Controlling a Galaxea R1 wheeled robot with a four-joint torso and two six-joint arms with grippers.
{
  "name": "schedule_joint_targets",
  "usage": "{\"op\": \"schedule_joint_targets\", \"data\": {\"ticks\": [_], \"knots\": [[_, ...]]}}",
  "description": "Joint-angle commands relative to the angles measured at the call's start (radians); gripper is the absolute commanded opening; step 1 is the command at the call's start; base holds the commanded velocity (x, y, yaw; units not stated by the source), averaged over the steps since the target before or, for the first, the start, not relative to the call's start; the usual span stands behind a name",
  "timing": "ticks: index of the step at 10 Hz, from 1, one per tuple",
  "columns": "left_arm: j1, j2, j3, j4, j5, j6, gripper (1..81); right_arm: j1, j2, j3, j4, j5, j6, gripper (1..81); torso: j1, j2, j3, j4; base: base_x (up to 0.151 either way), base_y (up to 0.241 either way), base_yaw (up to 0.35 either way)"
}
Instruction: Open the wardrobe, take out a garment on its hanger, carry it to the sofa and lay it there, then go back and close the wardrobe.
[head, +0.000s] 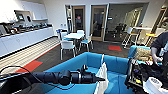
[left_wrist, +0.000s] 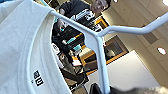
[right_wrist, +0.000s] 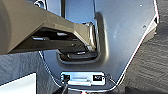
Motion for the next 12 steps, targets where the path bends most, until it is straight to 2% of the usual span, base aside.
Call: {"op": "schedule_joint_targets", "data": {"ticks": [1, 12], "knots": [[-0.151, 0.0, 0.029, 0.04, -0.048, 0.015, 1.0, 0.017, 0.004, 0.005, -0.008, -0.047, 0.0, 81.1, 0.0, 0.0, 0.0, 0.0, 0.0, 0.0, -0.179], [-0.137, -0.012, 0.029, 0.046, -0.051, 0.013, 1.0, 0.025, 0.01, 0.005, -0.011, -0.049, -0.003, 81.1, 0.0, 0.0, 0.0, 0.0, 0.014, 0.0, -0.011]]}}
